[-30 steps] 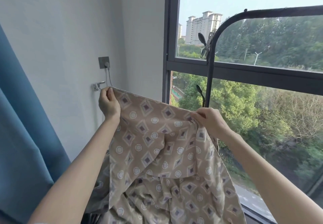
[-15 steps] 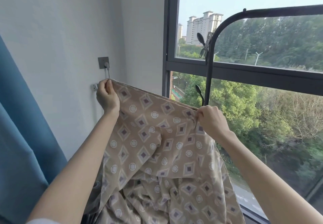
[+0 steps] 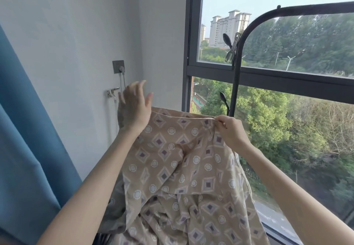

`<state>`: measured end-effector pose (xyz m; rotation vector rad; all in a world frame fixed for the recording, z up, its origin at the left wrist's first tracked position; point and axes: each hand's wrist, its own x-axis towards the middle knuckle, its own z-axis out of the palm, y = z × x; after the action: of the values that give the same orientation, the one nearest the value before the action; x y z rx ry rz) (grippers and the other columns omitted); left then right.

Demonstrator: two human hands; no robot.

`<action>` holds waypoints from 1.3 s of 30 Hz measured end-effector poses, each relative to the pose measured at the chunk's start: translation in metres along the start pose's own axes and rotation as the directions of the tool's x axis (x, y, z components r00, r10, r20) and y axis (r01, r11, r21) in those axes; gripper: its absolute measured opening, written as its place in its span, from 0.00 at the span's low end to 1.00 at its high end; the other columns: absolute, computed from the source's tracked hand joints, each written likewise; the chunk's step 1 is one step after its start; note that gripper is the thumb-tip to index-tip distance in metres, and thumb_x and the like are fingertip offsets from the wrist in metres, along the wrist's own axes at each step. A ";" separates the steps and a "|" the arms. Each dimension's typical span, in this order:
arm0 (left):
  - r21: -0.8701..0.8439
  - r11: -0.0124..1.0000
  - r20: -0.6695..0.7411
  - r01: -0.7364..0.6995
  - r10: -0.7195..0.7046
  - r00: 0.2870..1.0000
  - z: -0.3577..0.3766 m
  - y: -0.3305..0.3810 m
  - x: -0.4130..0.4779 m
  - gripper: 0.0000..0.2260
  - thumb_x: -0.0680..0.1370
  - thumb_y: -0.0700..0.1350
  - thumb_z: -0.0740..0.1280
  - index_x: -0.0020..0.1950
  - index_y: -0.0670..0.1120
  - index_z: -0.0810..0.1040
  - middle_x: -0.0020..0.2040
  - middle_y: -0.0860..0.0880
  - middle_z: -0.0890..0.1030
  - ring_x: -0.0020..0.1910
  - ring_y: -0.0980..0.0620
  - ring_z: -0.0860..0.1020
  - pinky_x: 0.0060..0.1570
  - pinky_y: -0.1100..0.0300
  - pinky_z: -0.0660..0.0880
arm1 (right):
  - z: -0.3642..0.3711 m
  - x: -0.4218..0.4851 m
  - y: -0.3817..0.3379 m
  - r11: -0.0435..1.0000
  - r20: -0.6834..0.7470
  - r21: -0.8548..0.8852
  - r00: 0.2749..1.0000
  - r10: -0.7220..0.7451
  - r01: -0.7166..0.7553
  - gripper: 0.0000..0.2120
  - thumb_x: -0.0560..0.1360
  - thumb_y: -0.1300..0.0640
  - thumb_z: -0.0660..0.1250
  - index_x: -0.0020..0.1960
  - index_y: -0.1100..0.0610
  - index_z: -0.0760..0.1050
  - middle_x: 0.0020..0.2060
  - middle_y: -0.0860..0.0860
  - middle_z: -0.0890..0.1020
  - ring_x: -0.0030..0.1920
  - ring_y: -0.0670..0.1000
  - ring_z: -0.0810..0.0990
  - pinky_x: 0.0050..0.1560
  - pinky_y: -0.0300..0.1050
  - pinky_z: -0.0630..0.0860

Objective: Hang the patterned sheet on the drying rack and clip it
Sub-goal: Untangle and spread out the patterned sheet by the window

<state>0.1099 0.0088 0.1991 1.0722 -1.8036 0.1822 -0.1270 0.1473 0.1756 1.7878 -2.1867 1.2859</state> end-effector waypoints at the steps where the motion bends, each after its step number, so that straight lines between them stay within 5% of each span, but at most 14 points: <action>1: -0.018 0.990 0.169 -0.139 0.140 0.976 -0.002 0.014 -0.005 0.28 0.77 0.58 0.59 0.74 0.49 0.59 0.72 0.47 0.64 0.73 0.47 0.59 0.72 0.41 0.48 | 0.001 0.001 -0.001 1.000 0.007 -0.006 1.000 -0.019 0.019 0.11 0.79 0.65 0.60 0.54 0.61 0.80 0.37 0.51 0.79 0.31 0.45 0.73 0.31 0.33 0.65; 3: -0.034 0.945 0.530 -0.326 0.294 0.796 0.000 0.042 -0.016 0.40 0.72 0.64 0.60 0.77 0.54 0.44 0.76 0.53 0.51 0.76 0.50 0.48 0.72 0.40 0.38 | 0.004 0.001 -0.003 0.997 0.035 -0.029 0.997 -0.071 0.072 0.11 0.79 0.65 0.60 0.54 0.61 0.80 0.40 0.53 0.81 0.35 0.49 0.75 0.34 0.37 0.66; 5: -0.009 0.915 0.684 -0.404 0.300 0.665 0.012 0.060 -0.023 0.44 0.70 0.65 0.62 0.76 0.54 0.40 0.77 0.51 0.52 0.76 0.50 0.48 0.71 0.39 0.36 | 0.005 0.001 -0.004 0.991 0.062 -0.048 0.990 -0.124 0.127 0.10 0.79 0.65 0.60 0.53 0.62 0.80 0.43 0.55 0.83 0.39 0.52 0.77 0.38 0.41 0.70; 8: -0.064 0.939 0.710 -0.337 0.280 0.646 0.029 0.067 -0.021 0.31 0.74 0.54 0.68 0.74 0.52 0.61 0.67 0.49 0.73 0.69 0.50 0.68 0.71 0.38 0.39 | 0.001 -0.002 -0.003 0.980 0.080 -0.073 0.981 -0.177 0.183 0.09 0.79 0.64 0.61 0.54 0.61 0.79 0.46 0.54 0.82 0.44 0.53 0.79 0.45 0.45 0.74; 11: -0.187 0.952 0.688 -0.244 0.304 0.659 0.036 0.063 -0.018 0.08 0.77 0.44 0.67 0.55 0.51 0.80 0.51 0.50 0.82 0.52 0.48 0.78 0.62 0.46 0.69 | -0.004 -0.005 0.002 0.969 0.104 -0.112 0.972 -0.210 0.222 0.09 0.79 0.64 0.60 0.53 0.62 0.79 0.46 0.54 0.82 0.45 0.53 0.79 0.44 0.40 0.71; 13: -0.195 0.954 0.670 -0.227 0.299 0.679 0.036 0.063 -0.016 0.04 0.77 0.42 0.66 0.49 0.48 0.80 0.47 0.49 0.82 0.47 0.48 0.79 0.50 0.50 0.74 | -0.007 -0.007 0.004 0.964 0.106 -0.134 0.970 -0.218 0.232 0.10 0.79 0.63 0.60 0.53 0.62 0.79 0.46 0.54 0.81 0.45 0.53 0.79 0.44 0.41 0.71; 18: -0.146 0.969 0.612 -0.200 0.247 0.752 0.040 0.073 -0.019 0.15 0.78 0.35 0.55 0.58 0.48 0.75 0.51 0.46 0.77 0.48 0.45 0.76 0.48 0.49 0.74 | 0.001 -0.015 0.000 0.955 0.063 -0.263 0.990 -0.126 0.138 0.12 0.80 0.61 0.56 0.52 0.63 0.78 0.46 0.56 0.79 0.45 0.57 0.77 0.44 0.51 0.74; 21: -0.146 0.968 0.516 -0.204 0.250 0.819 0.041 0.079 -0.023 0.16 0.79 0.34 0.52 0.61 0.47 0.72 0.50 0.44 0.76 0.47 0.44 0.76 0.47 0.46 0.75 | 0.013 -0.022 -0.002 0.940 0.034 -0.339 0.999 -0.037 0.046 0.11 0.78 0.60 0.57 0.46 0.63 0.76 0.42 0.56 0.77 0.42 0.57 0.74 0.38 0.48 0.69; 26: -0.196 0.943 0.494 -0.268 0.331 0.804 0.033 0.077 -0.020 0.09 0.78 0.38 0.62 0.56 0.48 0.73 0.49 0.48 0.78 0.47 0.47 0.77 0.47 0.51 0.75 | 0.022 -0.036 0.009 0.978 -0.009 -0.207 1.000 0.019 -0.021 0.10 0.76 0.60 0.62 0.39 0.62 0.78 0.37 0.51 0.74 0.36 0.52 0.71 0.28 0.39 0.58; 29: -0.202 0.934 0.475 -0.296 0.357 0.804 0.028 0.076 -0.017 0.10 0.74 0.39 0.69 0.53 0.50 0.76 0.48 0.51 0.79 0.47 0.50 0.77 0.43 0.59 0.71 | 0.026 -0.044 0.017 0.976 0.029 -0.213 0.999 0.046 -0.039 0.11 0.76 0.59 0.63 0.41 0.62 0.81 0.39 0.53 0.76 0.36 0.54 0.73 0.31 0.42 0.62; 35: -0.220 0.938 0.338 -0.266 0.330 0.881 0.024 0.080 -0.013 0.09 0.76 0.40 0.67 0.54 0.49 0.80 0.47 0.49 0.80 0.45 0.48 0.78 0.44 0.56 0.74 | 0.033 -0.057 0.031 0.966 0.161 -0.218 0.971 0.175 -0.137 0.12 0.77 0.58 0.62 0.35 0.59 0.71 0.29 0.50 0.68 0.32 0.57 0.70 0.32 0.45 0.64; 39: -0.181 0.963 0.211 -0.197 0.234 0.949 0.022 0.069 -0.011 0.07 0.77 0.41 0.65 0.52 0.47 0.80 0.43 0.47 0.79 0.42 0.46 0.78 0.40 0.60 0.67 | 0.026 -0.055 0.050 0.961 0.146 -0.157 0.957 0.249 -0.226 0.21 0.77 0.56 0.65 0.26 0.53 0.66 0.25 0.49 0.71 0.29 0.54 0.72 0.29 0.43 0.65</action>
<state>0.0454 0.0440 0.2020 0.8073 -2.1082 0.0451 -0.1386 0.1750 0.1032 1.6753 -2.5784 1.0201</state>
